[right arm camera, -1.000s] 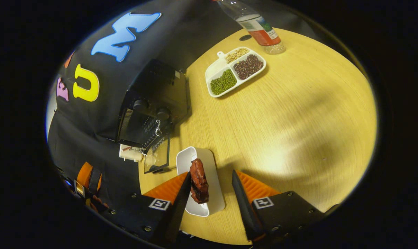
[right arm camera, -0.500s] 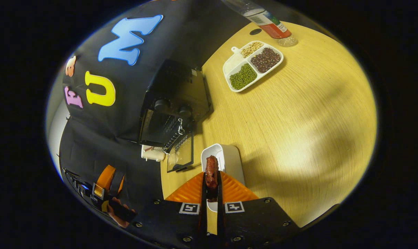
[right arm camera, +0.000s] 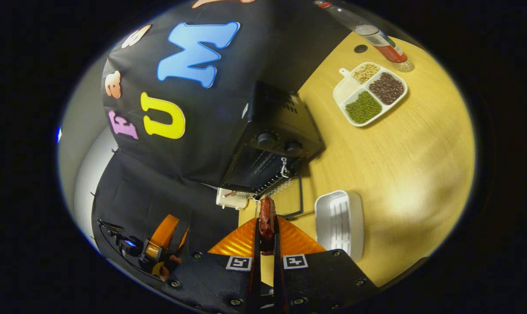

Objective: Open the electric oven with the left hand, put the food in, and close the electric oven.

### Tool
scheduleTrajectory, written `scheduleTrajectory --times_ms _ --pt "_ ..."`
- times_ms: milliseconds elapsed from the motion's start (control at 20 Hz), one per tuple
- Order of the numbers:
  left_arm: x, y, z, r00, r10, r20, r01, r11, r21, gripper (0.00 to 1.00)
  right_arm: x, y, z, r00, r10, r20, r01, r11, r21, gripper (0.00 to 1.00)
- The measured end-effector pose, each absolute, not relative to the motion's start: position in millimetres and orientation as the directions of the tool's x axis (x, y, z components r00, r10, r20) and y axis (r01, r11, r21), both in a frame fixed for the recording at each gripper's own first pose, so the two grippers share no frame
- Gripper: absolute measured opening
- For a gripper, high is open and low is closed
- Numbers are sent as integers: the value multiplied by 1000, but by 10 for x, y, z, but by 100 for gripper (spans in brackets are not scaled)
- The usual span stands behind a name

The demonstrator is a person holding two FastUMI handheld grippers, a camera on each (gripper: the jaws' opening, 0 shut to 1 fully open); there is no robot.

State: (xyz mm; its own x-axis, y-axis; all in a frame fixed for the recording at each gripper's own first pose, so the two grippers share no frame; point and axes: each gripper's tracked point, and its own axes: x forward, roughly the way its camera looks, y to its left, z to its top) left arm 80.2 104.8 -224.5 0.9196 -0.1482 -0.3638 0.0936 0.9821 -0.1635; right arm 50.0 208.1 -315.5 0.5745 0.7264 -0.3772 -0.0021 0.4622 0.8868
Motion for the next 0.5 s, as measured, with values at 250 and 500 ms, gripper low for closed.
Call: scheduleTrajectory --times_ms 250,500 --pt "754 1160 -2112 926 -159 -341 112 982 -153 100 886 2522 -2961 632 724 -278 -32 382 924 12" --pt "689 1432 -2086 927 -155 -342 106 982 -157 100 1325 2971 -3182 690 671 -272 52 329 943 12"
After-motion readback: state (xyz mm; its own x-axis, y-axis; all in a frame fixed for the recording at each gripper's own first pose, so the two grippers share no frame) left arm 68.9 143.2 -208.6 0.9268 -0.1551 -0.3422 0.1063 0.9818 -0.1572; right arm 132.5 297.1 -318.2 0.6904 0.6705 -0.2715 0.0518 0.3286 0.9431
